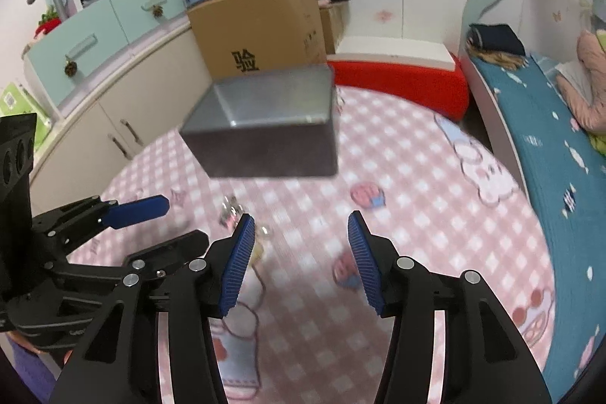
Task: Organize jewelry
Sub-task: 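Open both tools to release the charms and move back to the table, then grasp the pale jade pendant with the left tool while the right tool grasps a pearl charm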
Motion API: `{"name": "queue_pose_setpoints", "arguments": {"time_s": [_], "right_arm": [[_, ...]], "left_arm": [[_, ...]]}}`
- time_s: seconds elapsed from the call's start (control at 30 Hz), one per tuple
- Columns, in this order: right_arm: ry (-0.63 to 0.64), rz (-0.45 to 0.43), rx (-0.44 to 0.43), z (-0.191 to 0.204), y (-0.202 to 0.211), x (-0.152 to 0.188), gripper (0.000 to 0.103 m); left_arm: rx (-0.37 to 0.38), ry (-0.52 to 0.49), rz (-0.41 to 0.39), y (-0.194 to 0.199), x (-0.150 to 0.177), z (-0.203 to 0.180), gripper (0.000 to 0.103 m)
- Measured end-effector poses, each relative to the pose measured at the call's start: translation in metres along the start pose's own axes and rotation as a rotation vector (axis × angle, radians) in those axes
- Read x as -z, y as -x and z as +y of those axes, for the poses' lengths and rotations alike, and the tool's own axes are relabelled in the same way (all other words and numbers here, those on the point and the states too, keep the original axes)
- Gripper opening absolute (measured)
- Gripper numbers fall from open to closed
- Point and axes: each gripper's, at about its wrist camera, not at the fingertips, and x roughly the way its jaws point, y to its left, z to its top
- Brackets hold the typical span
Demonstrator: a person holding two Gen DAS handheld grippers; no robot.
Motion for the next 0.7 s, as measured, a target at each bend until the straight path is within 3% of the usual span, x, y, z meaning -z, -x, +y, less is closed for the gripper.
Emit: {"name": "queue_pose_setpoints", "arguments": {"time_s": [0.27,0.7], "right_arm": [[-0.035,0.021,-0.01,-0.019,-0.004,0.021,0.051],[-0.055,0.026,-0.033,-0.031,-0.01,0.023,0.051]], "left_arm": [[-0.031,-0.029,0.055,-0.025,0.009,-0.017,0.061],[-0.086,-0.072,0.081,-0.044,0.004,-0.029,0.059]]}}
